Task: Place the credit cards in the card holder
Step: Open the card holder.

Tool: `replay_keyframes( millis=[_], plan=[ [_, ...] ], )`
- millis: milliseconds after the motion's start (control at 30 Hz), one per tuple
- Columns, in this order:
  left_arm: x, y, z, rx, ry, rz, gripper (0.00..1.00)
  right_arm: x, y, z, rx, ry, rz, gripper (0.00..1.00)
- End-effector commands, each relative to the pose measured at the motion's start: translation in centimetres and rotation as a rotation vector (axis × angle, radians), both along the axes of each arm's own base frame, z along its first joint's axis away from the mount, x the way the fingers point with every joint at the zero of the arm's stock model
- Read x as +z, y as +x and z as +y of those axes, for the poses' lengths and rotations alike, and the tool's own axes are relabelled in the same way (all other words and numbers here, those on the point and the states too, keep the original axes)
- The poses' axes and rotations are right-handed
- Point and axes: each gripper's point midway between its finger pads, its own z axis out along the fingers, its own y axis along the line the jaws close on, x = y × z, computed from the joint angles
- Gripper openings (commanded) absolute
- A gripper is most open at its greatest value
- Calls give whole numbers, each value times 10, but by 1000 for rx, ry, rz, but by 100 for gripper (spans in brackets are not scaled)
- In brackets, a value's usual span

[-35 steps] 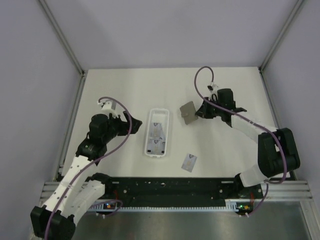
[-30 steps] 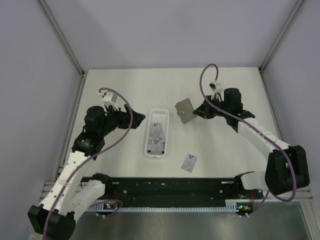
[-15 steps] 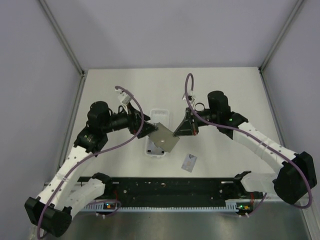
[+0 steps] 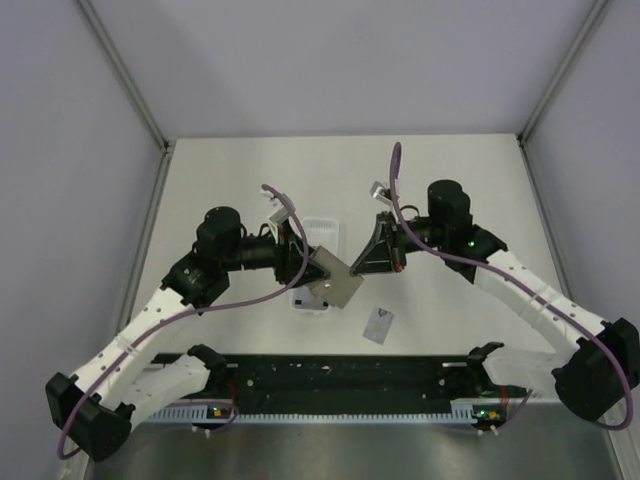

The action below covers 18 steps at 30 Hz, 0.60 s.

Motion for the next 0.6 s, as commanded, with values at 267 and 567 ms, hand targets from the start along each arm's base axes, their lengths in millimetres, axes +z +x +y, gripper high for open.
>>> replay_keyframes(
  millis=[267,567],
  plan=[
    [42,9,4,119,-178,-88,0,22,39,2,-311,86,-80,54],
    [64,17,38,356,-732,143,0,39,38,17,-493,295,-55,67]
  ],
)
